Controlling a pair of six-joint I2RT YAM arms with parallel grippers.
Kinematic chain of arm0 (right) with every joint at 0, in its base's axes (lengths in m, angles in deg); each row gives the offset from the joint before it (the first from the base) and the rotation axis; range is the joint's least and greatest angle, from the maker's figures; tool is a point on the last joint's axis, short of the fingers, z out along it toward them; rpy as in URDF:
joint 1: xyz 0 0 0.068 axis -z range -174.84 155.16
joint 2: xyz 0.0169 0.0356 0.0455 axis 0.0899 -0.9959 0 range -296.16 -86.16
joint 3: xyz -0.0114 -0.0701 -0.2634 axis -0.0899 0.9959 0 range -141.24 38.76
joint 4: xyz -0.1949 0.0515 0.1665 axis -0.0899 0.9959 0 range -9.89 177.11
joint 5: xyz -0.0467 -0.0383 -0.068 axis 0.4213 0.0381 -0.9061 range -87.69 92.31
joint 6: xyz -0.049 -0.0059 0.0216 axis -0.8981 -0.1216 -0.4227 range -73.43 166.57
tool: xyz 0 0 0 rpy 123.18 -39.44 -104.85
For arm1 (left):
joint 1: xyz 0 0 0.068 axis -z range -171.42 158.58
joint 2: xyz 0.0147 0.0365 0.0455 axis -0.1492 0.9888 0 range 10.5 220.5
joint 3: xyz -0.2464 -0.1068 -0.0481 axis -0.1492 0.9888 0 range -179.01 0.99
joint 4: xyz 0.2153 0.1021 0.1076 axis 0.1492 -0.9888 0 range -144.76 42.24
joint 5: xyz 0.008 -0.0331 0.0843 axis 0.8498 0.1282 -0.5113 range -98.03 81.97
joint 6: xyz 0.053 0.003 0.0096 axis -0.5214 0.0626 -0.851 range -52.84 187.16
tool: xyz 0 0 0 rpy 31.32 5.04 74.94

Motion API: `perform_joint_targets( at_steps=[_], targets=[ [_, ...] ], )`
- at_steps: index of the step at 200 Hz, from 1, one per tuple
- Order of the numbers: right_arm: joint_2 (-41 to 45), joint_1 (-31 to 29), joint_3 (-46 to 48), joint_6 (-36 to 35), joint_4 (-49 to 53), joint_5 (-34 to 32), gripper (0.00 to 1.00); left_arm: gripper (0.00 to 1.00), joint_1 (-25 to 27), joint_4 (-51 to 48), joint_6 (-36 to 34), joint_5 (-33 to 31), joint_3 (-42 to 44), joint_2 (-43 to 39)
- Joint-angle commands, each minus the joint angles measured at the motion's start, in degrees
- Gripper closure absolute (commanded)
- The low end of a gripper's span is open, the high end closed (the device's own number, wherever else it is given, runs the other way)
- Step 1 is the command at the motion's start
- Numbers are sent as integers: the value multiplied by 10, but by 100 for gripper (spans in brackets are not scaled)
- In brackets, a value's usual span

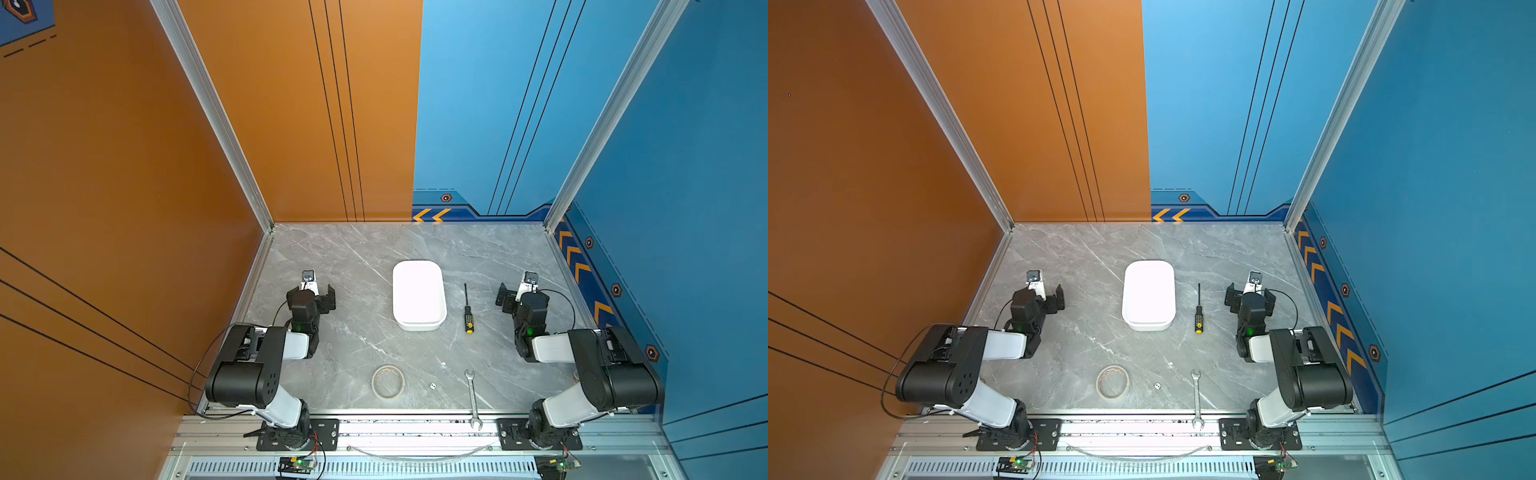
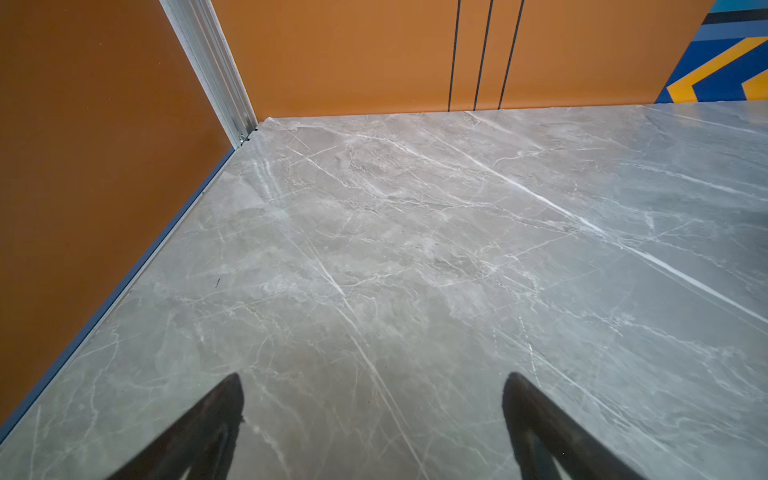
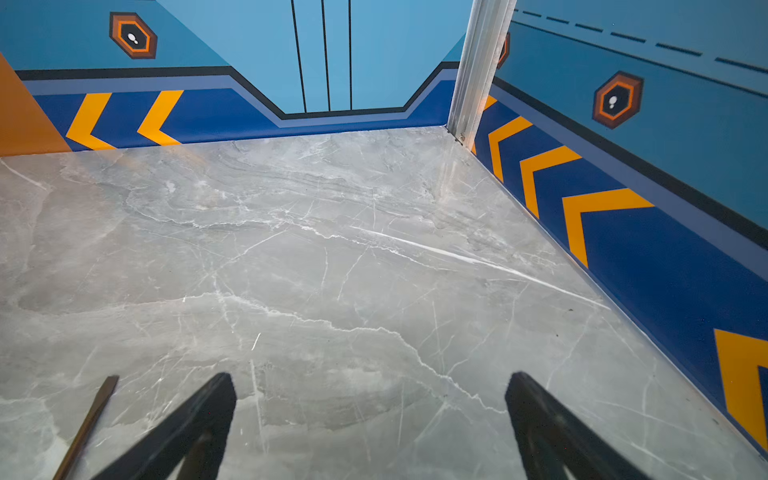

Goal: Put the screwdriver in the bin

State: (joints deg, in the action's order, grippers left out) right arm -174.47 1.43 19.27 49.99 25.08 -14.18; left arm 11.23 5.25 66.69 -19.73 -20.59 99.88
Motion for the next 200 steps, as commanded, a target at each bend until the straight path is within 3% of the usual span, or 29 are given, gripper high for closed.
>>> perform_joint_targets(
  at_steps=[1, 79, 153, 200],
  targets=[
    [-4, 4, -10, 10, 11, 8, 0, 2, 0, 7, -7, 15, 1, 4],
    [-4, 3, -11, 9, 11, 7, 0, 2, -1, 2, -9, 23, -1, 0],
    [-2, 2, -10, 8, 13, 1, 0, 2, 8, -74, -27, 44, -11, -70],
    [103, -12, -55, 0, 172, -16, 0, 2, 27, -208, -48, 122, -69, -142]
  ],
)
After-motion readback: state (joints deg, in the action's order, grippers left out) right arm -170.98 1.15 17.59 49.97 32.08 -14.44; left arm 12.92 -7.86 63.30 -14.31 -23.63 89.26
